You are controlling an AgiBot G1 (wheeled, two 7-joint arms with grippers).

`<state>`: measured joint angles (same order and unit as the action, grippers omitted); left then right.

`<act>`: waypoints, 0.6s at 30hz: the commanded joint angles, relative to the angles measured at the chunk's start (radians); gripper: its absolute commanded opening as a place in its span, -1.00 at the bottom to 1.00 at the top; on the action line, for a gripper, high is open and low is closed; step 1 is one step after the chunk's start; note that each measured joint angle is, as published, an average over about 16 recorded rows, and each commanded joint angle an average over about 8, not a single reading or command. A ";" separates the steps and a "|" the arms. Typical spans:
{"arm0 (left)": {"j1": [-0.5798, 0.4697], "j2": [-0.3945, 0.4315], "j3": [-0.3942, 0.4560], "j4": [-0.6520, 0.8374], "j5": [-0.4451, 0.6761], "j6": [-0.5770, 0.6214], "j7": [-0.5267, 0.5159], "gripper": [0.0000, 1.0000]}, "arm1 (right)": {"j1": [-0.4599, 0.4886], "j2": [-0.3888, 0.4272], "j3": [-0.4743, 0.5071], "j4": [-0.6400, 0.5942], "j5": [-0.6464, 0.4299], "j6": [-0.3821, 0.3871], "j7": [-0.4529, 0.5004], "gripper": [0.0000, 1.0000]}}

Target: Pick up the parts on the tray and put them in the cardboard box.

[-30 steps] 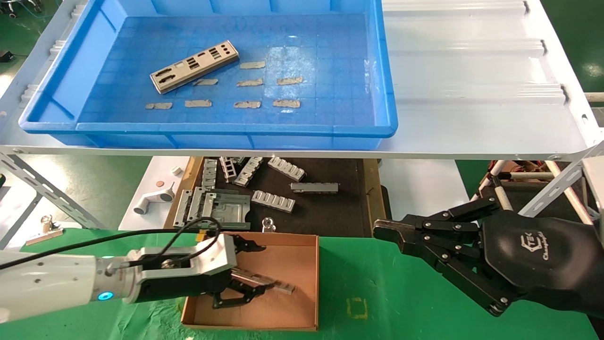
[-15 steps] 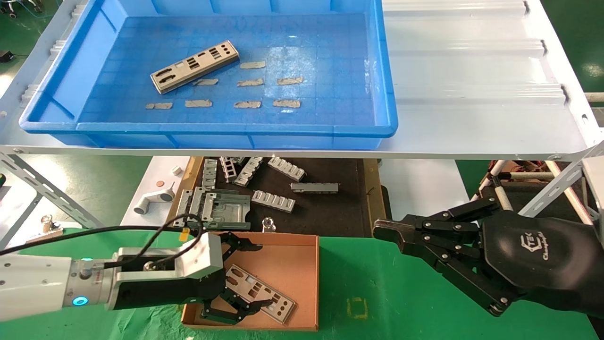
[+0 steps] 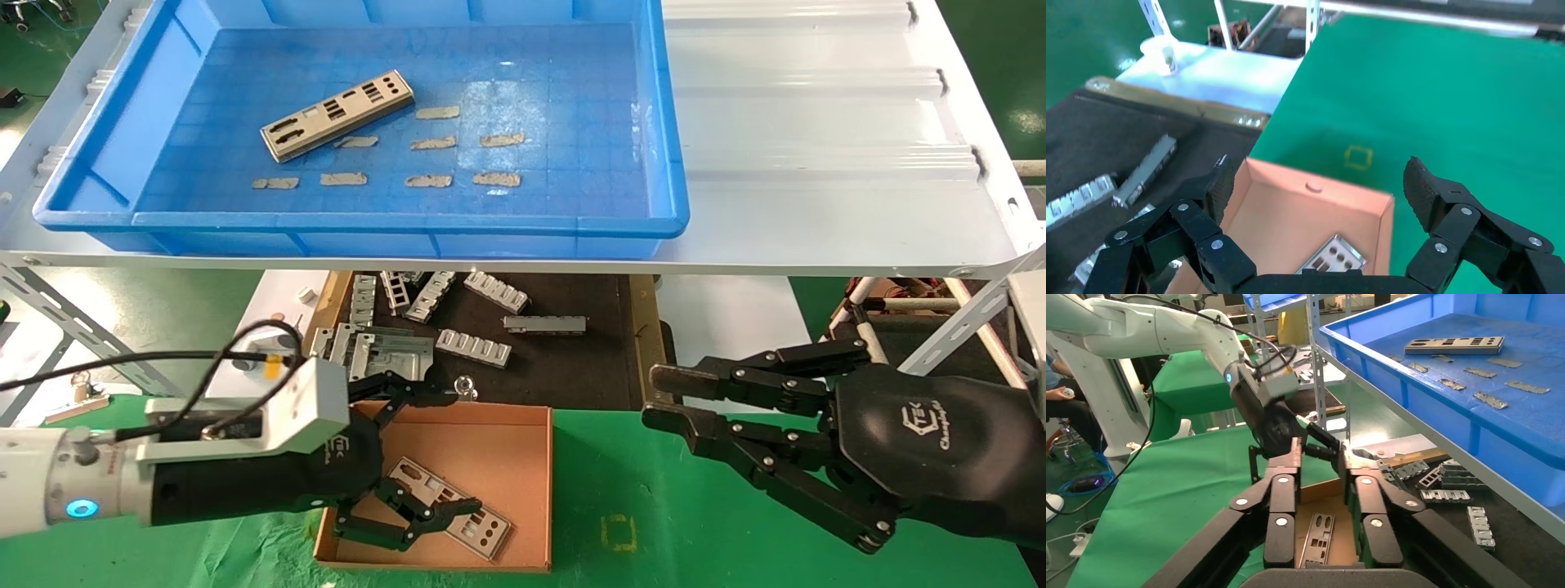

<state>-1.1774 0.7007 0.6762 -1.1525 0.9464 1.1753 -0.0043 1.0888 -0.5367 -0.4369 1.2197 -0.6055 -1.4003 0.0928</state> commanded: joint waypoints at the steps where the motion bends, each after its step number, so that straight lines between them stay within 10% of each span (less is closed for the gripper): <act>1: 0.006 -0.005 -0.022 -0.007 -0.012 0.018 -0.010 1.00 | 0.000 0.000 0.000 0.000 0.000 0.000 0.000 1.00; 18: 0.052 -0.045 -0.201 -0.067 -0.109 0.162 -0.093 1.00 | 0.000 0.000 0.000 0.000 0.000 0.000 0.000 1.00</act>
<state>-1.1254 0.6555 0.4758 -1.2191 0.8373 1.3372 -0.0969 1.0888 -0.5367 -0.4369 1.2197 -0.6055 -1.4003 0.0928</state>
